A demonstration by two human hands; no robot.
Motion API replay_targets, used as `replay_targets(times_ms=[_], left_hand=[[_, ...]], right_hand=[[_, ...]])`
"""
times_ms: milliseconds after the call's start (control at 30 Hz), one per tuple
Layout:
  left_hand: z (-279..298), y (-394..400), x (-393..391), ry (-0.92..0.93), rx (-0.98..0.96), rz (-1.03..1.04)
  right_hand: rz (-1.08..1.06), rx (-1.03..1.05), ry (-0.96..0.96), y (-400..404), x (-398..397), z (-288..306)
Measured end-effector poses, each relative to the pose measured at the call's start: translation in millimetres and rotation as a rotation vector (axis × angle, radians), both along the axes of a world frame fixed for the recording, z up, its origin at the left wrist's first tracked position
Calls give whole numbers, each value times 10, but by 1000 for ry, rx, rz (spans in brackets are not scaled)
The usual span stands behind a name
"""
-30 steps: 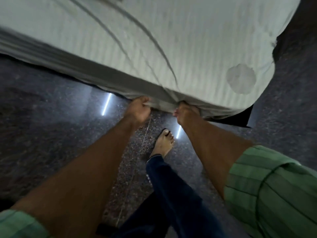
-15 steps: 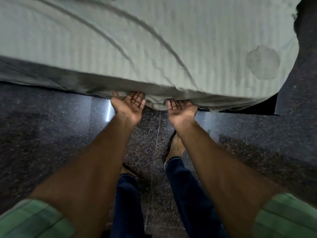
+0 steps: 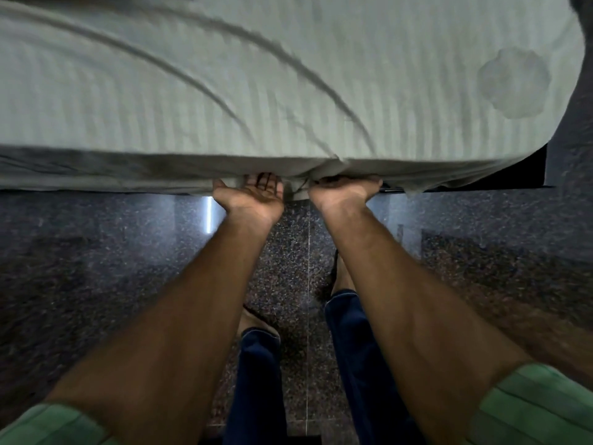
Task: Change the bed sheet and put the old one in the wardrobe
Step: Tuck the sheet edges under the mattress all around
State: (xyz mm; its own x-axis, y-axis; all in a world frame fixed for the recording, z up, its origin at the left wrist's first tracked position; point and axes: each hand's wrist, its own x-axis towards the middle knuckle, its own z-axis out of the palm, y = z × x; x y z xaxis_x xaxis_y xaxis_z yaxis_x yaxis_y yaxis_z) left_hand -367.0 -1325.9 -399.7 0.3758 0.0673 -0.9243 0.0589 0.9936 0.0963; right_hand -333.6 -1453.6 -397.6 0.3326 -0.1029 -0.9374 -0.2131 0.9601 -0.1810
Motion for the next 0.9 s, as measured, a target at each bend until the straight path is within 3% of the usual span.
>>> replay_targets(times_ms=[267,400,467,700,900], left_hand=[[11,-42,16,15,26,-20],[8,4,-76,-16,34,-174],[42,95,-288,0,28,-260],[288,705,-676,50,90,-442],[489,1508,-770,181,425,-736]], right_hand=[[-105,61,-7,-46,90,-122],[-74,61,-101,-107,116,-83],[39,28,-72,-35,-83,47],[725,-143,146,634,-810,330],[1049,-257,87,1543,-820,350]])
